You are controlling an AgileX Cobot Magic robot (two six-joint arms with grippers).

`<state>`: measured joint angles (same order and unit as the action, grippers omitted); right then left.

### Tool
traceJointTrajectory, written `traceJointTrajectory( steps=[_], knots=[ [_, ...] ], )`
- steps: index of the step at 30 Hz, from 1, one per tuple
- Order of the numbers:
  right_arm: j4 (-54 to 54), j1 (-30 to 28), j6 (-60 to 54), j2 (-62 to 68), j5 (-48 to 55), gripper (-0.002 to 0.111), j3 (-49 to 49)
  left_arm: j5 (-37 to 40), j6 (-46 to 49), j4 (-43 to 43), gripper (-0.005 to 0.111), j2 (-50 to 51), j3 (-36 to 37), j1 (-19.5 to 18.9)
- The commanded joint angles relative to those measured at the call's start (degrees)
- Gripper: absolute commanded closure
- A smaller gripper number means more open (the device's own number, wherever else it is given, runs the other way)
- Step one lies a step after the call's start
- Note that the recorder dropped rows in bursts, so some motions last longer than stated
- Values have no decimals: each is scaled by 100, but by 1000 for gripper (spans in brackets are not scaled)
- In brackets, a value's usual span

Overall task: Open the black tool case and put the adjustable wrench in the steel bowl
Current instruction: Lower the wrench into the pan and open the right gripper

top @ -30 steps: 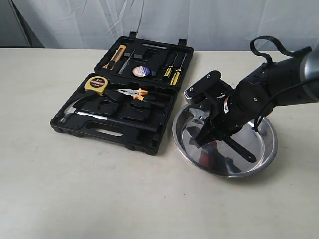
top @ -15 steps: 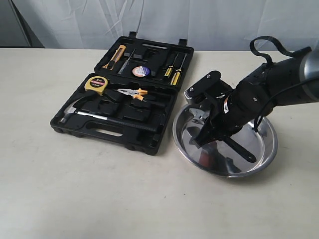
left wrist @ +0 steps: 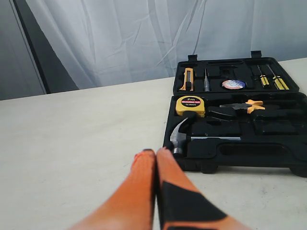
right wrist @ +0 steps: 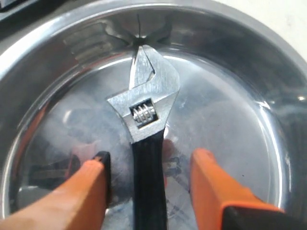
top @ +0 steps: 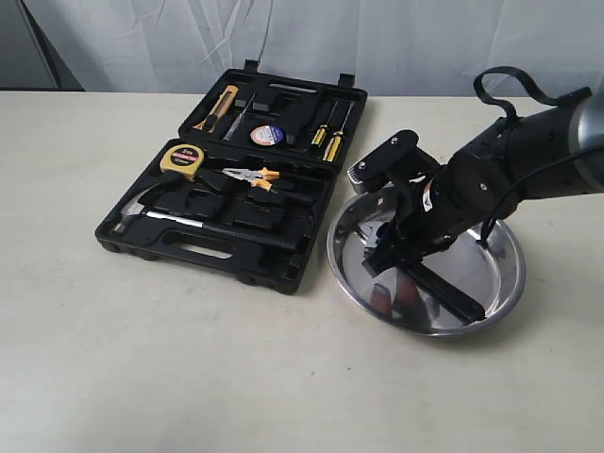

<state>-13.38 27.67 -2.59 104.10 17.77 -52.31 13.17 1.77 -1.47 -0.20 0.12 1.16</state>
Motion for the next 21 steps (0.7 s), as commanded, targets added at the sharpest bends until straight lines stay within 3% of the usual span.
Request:
traceJointTrajectory(
  steps=[1,16,18,21],
  knots=[
    [120,-32,4,-115,71,59,-244,12,-5,-21,106,20,-12,6],
    [636,-22,17,-115,858,61,-1045,12,-5,-21,106,20,-12,6],
    [756,-22,78,-115,827,67,-1045,12,-5,-21,106,20,-12,6],
    [887,-22,127,-115,724,95,-1045,12,-5,-21,106,20,-12,6]
  ],
)
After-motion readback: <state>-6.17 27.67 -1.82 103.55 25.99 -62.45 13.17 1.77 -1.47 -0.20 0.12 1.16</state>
